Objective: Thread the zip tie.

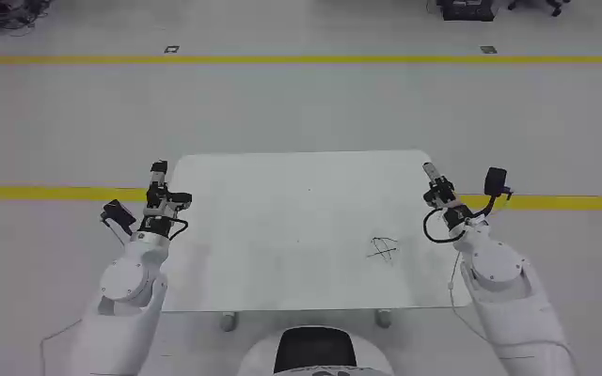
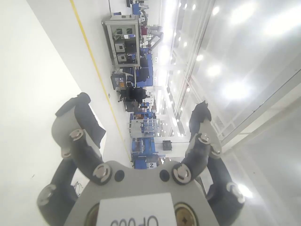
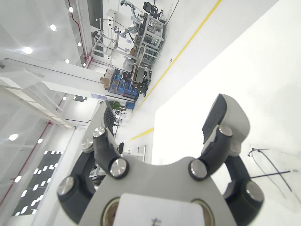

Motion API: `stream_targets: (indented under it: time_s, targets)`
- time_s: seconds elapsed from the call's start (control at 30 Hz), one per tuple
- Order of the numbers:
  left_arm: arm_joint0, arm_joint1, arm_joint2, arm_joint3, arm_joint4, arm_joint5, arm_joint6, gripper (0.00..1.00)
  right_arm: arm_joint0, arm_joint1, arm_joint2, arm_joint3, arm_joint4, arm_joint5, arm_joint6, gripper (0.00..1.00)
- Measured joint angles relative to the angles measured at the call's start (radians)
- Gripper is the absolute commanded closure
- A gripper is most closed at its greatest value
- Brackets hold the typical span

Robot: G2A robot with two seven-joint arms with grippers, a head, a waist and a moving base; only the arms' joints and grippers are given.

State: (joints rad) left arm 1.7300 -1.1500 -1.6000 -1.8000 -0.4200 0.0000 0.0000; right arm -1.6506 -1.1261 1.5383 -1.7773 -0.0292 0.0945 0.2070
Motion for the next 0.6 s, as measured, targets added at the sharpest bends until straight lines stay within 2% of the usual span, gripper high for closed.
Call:
stream_targets:
  time_s: [0.27,0.33,0.4,0.53,0.6]
  targets:
    - [0.0,0.0,0.0,0.0,0.0,0.0,0.0,0.0,0.0,0.0,0.001,-0.001,0.012,0.001,-0.002,0.0]
    - [0.0,0.0,0.0,0.0,0.0,0.0,0.0,0.0,0.028,0.012,-0.004,-0.015,-0.019,0.006,0.03,0.0]
    - [0.0,0.0,0.0,0.0,0.0,0.0,0.0,0.0,0.076,0.022,-0.015,-0.016,-0.12,0.031,0.117,0.0]
    - [0.0,0.0,0.0,0.0,0.0,0.0,0.0,0.0,0.153,0.032,-0.065,0.003,-0.425,0.073,0.298,0.0]
    - [0.0,0.0,0.0,0.0,0.0,0.0,0.0,0.0,0.177,0.036,-0.091,0.019,-0.499,0.068,0.382,0.0]
